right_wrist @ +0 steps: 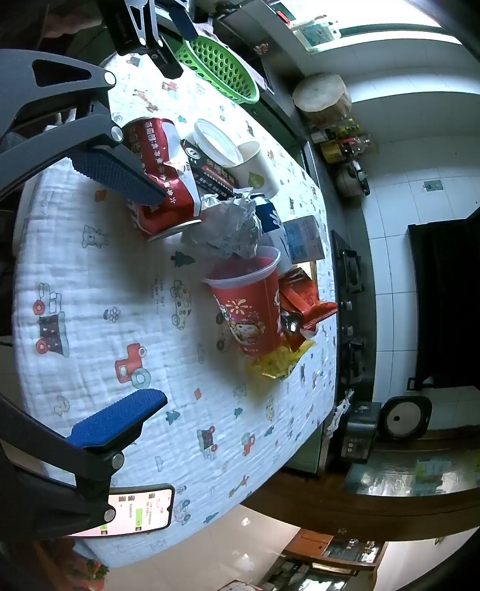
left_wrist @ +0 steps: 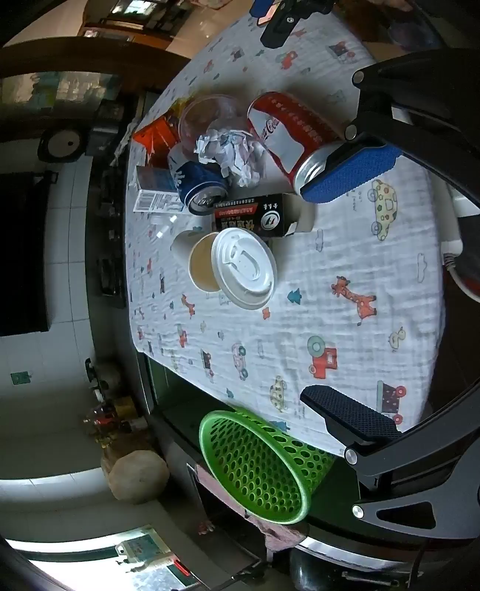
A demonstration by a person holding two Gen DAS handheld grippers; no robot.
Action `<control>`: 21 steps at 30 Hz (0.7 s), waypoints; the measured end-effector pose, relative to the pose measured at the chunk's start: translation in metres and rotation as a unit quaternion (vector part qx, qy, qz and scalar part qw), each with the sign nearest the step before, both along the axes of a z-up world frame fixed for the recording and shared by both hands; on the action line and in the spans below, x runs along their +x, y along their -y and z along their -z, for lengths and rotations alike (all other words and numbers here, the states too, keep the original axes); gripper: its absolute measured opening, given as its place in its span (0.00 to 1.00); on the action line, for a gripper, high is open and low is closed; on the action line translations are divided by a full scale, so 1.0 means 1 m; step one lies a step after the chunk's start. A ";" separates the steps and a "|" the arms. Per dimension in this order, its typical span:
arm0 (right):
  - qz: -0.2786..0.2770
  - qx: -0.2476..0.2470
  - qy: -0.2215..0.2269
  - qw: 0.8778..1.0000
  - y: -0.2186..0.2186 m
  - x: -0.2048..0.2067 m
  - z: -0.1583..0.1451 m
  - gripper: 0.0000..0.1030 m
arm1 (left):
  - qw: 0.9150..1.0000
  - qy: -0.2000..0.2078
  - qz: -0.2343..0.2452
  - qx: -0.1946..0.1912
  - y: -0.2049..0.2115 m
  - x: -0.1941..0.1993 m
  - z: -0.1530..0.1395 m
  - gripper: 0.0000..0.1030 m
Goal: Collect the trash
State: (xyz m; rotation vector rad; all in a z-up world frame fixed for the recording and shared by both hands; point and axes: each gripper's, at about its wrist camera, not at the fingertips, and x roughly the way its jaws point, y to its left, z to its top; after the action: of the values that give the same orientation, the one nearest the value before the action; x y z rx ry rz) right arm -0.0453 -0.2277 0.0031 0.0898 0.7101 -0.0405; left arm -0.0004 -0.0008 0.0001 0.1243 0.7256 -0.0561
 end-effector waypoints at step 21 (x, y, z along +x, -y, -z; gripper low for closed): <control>0.002 0.001 -0.002 1.000 0.001 0.001 -0.001 0.94 | 1.000 0.002 0.019 -0.002 0.005 -0.001 0.003 0.94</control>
State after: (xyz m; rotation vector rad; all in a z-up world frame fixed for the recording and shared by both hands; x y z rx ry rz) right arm -0.0442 -0.2287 0.0037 0.0930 0.7148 -0.0434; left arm -0.0013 -0.0061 -0.0026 0.1342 0.7185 -0.0936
